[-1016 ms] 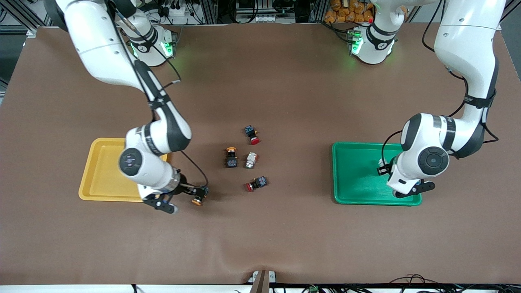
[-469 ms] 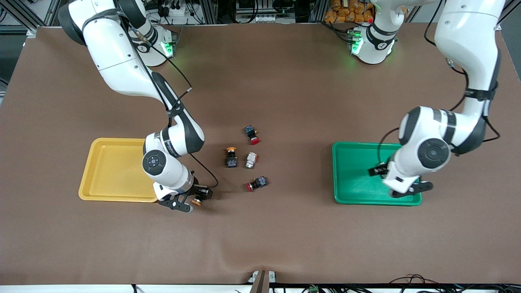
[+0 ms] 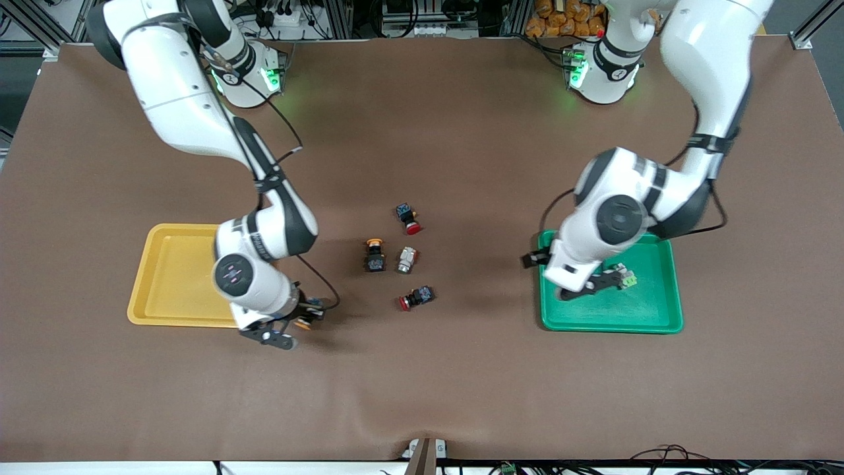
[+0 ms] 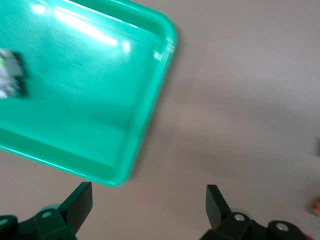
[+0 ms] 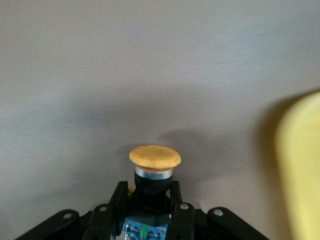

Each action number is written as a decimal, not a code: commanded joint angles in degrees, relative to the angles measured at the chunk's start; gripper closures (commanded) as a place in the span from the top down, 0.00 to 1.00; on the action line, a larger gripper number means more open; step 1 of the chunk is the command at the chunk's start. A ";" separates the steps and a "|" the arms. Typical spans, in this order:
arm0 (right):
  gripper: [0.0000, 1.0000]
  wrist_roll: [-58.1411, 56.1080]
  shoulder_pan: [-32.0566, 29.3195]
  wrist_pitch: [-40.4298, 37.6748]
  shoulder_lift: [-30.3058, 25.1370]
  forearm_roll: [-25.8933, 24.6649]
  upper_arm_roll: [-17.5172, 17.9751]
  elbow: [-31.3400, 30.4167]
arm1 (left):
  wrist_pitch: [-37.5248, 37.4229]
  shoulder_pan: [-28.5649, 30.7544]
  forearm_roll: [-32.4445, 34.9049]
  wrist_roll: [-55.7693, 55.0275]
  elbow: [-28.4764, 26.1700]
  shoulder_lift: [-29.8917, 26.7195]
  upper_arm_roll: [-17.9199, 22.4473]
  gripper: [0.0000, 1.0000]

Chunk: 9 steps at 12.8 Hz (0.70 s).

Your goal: Place green and yellow buttons in trays

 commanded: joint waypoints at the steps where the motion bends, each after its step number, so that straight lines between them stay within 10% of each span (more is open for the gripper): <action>1: 0.00 -5.78 -6.68 -13.13 -6.06 -0.19 1.19 2.19 | 0.45 -7.34 1.97 -3.48 8.01 6.63 0.66 1.00; 9: 0.00 -36.09 -22.24 -7.65 -11.17 -0.10 1.19 -13.08 | 13.97 -20.45 9.11 -0.59 19.71 19.64 1.62 1.00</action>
